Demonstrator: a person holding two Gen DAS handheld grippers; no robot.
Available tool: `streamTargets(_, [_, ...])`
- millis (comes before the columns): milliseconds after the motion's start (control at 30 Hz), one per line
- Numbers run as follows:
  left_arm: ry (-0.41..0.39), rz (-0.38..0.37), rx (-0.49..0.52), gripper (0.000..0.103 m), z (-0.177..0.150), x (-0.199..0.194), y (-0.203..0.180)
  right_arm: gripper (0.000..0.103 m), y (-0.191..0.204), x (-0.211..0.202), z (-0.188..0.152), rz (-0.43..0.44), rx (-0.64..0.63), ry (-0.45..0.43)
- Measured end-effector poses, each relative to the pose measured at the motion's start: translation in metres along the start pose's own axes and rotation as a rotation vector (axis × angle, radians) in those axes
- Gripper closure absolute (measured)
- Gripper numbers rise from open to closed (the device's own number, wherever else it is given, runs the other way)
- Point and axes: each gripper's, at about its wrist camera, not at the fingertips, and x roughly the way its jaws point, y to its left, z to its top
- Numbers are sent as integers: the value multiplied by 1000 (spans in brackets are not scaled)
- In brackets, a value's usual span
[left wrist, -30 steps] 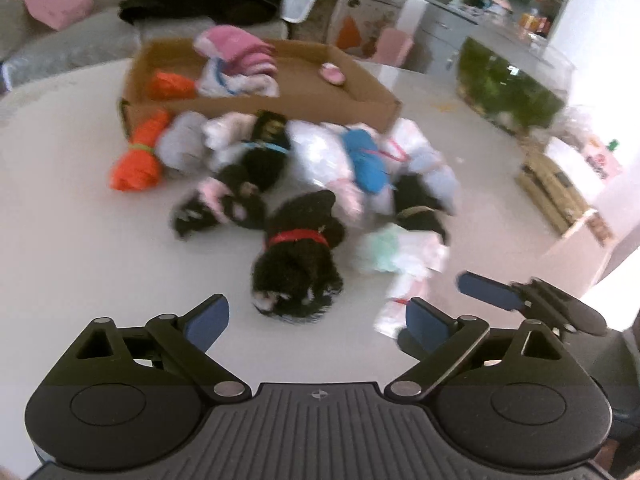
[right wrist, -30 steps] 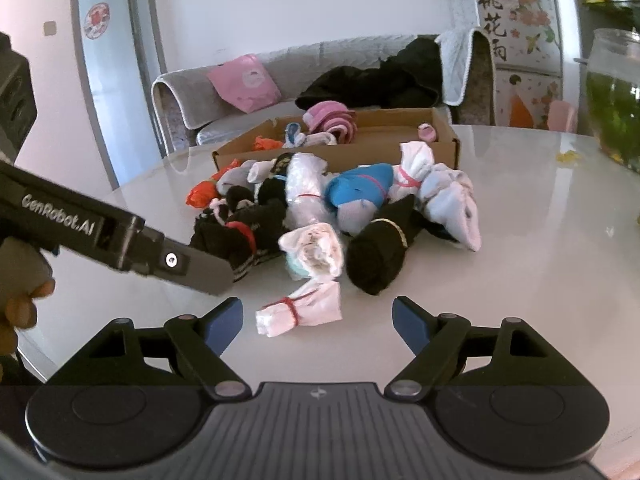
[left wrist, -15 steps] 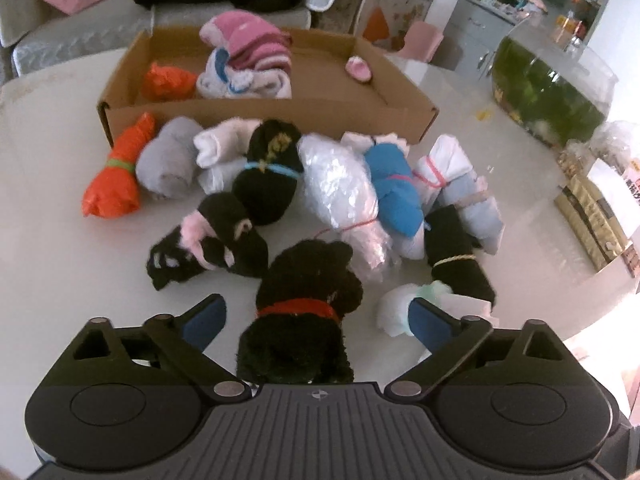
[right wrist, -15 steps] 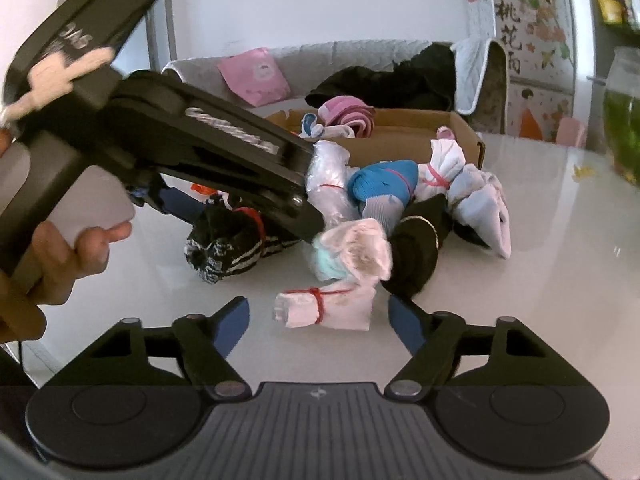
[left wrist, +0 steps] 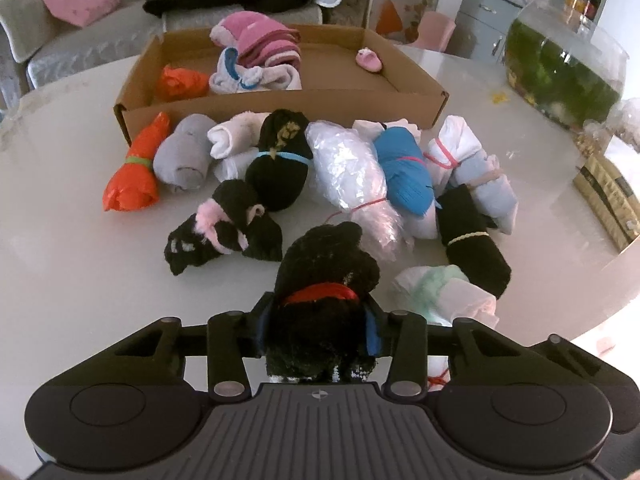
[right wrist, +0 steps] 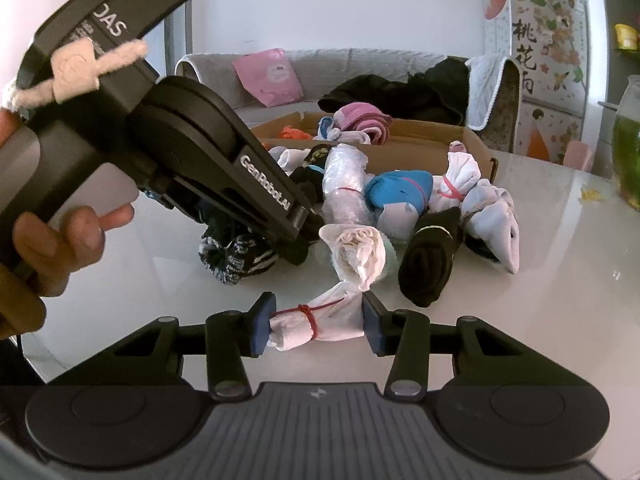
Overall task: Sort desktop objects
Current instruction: 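Close left tool on black sock while right tool closes on white red-banded sock, then carry both socks into the box and open both tools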
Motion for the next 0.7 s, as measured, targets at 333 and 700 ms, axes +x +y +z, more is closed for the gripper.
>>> streamTargets(333, [-30, 24, -38, 54, -2, -25, 17, 62, -6, -4, 4, 25, 26, -2])
streamTargets(700, [-51, 36, -74, 53, -5, -50, 36, 61, -24, -24, 22, 45, 89, -98])
